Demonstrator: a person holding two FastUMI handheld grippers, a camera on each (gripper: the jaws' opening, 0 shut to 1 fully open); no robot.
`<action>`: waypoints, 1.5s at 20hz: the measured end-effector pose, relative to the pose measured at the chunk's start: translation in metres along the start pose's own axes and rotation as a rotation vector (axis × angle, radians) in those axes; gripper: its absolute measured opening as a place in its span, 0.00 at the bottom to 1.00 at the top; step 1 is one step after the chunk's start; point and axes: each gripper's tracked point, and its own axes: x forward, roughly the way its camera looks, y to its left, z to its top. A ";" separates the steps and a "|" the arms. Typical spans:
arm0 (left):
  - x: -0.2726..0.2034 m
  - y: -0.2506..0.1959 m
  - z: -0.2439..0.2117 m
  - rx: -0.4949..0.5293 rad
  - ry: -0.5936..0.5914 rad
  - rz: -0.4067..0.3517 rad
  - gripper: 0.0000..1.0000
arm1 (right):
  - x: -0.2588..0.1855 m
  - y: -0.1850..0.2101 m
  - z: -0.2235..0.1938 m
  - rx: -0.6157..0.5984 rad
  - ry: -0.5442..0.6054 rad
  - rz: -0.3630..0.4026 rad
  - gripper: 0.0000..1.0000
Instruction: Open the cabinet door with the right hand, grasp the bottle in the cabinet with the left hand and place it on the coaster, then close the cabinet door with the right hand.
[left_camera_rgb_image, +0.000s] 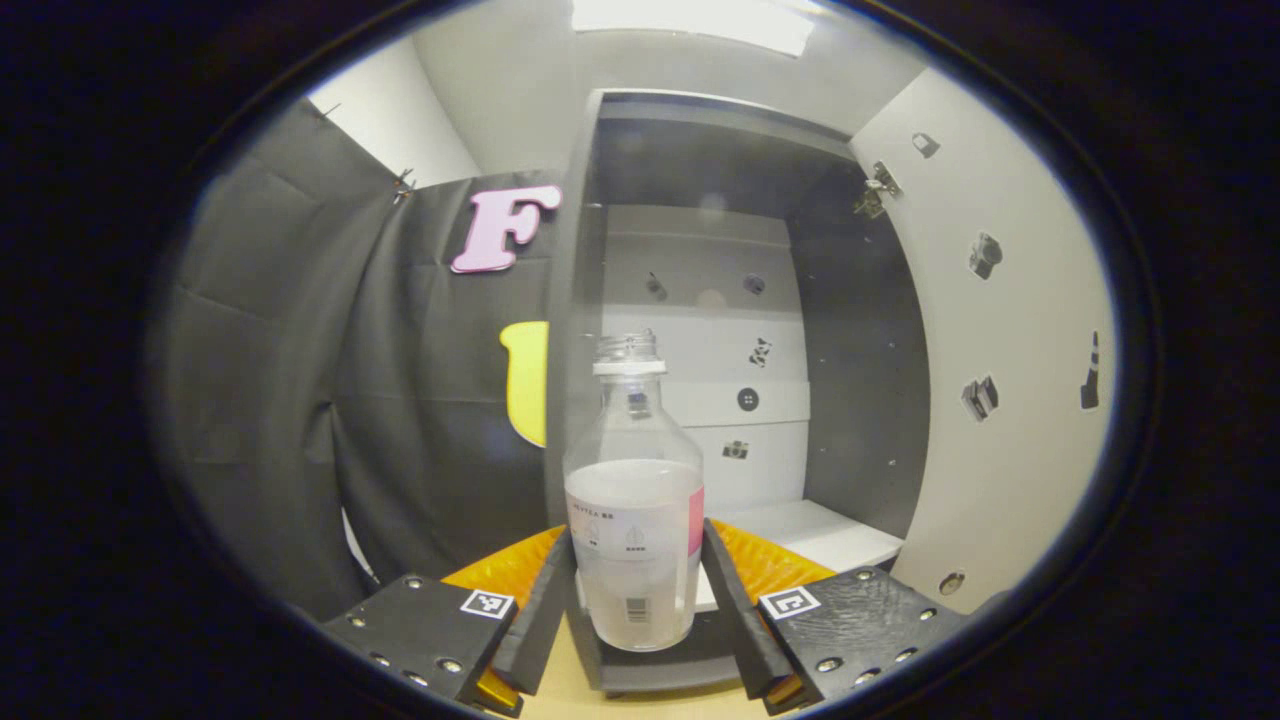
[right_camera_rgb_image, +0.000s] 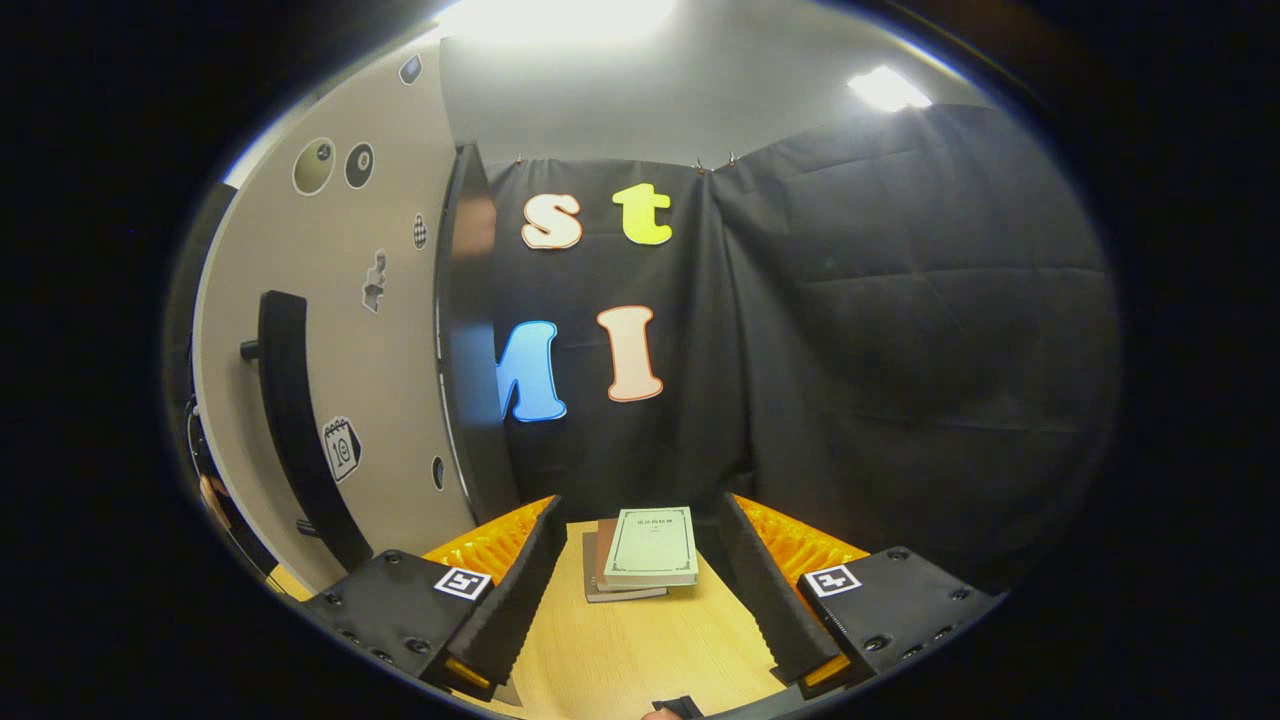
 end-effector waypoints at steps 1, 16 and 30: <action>-0.011 0.009 -0.001 0.001 -0.002 0.013 0.72 | -0.002 0.002 -0.001 -0.003 0.002 0.009 0.98; -0.117 0.114 -0.080 -0.089 0.017 0.156 0.74 | -0.016 0.022 0.014 0.004 -0.064 0.059 0.98; -0.144 0.141 -0.243 -0.074 0.197 0.225 0.75 | 0.007 0.023 0.019 -0.009 -0.066 0.026 0.98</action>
